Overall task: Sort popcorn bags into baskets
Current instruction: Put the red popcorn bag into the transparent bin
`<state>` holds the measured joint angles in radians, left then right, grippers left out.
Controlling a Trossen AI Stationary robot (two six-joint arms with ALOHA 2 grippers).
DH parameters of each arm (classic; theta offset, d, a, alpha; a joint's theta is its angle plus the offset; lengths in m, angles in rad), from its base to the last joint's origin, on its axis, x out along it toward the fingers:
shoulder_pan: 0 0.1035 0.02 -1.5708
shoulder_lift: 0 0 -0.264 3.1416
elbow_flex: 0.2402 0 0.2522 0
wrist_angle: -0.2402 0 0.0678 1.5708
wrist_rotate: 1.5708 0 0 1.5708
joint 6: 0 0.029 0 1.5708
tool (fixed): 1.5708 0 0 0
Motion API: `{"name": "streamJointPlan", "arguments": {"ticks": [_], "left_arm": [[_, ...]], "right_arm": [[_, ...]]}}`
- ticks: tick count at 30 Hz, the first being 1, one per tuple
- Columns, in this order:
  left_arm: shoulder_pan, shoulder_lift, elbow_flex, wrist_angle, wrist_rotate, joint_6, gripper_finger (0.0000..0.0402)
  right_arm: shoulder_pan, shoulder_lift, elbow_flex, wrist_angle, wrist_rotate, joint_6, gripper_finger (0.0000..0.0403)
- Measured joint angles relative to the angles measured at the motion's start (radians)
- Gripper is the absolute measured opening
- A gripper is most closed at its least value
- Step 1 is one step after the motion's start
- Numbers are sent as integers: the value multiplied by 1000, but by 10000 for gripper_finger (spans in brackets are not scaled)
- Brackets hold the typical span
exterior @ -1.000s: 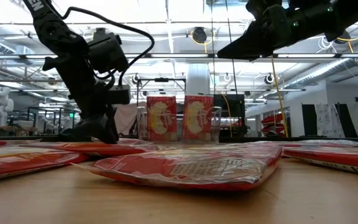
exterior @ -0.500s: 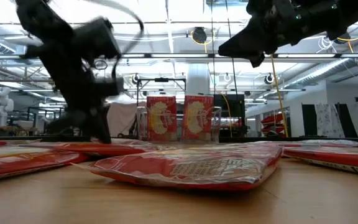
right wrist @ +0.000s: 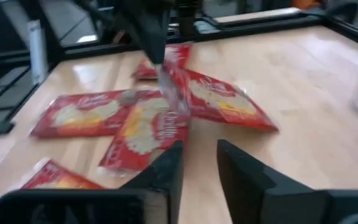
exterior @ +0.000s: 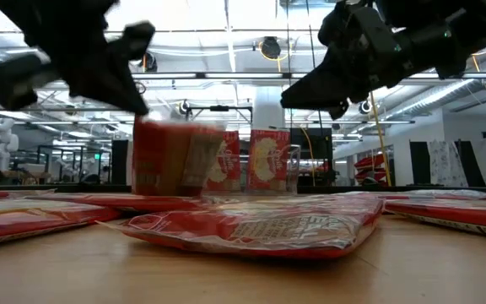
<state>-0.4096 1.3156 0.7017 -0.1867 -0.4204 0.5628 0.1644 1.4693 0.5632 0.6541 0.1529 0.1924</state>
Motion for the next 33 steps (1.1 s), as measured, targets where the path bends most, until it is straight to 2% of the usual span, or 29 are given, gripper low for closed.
{"name": "streamJointPlan", "arguments": {"ticks": [9, 12, 16, 21, 26, 30, 33], "left_arm": [[-92, -22, 1, 125, -68, 72, 2], [-102, -22, 1, 167, -81, 92, 3], [-102, -22, 1, 221, -81, 128, 2], [-101, -22, 1, 274, -91, 170, 4], [-101, -22, 1, 305, -119, 183, 4], [-95, -22, 1, 360, -205, 184, 16], [-85, -22, 1, 426, -291, 81, 32]], "right_arm": [[55, 221, 21, 324, -18, -229, 204], [52, 286, 80, 351, 4, -277, 220], [42, 369, 184, 335, 4, -333, 220], [25, 405, 253, 337, 29, -354, 183], [9, 374, 254, 301, 18, -366, 109], [-7, 340, 254, 232, -28, -370, 48], [-22, 303, 253, 162, -27, -373, 13]]}}
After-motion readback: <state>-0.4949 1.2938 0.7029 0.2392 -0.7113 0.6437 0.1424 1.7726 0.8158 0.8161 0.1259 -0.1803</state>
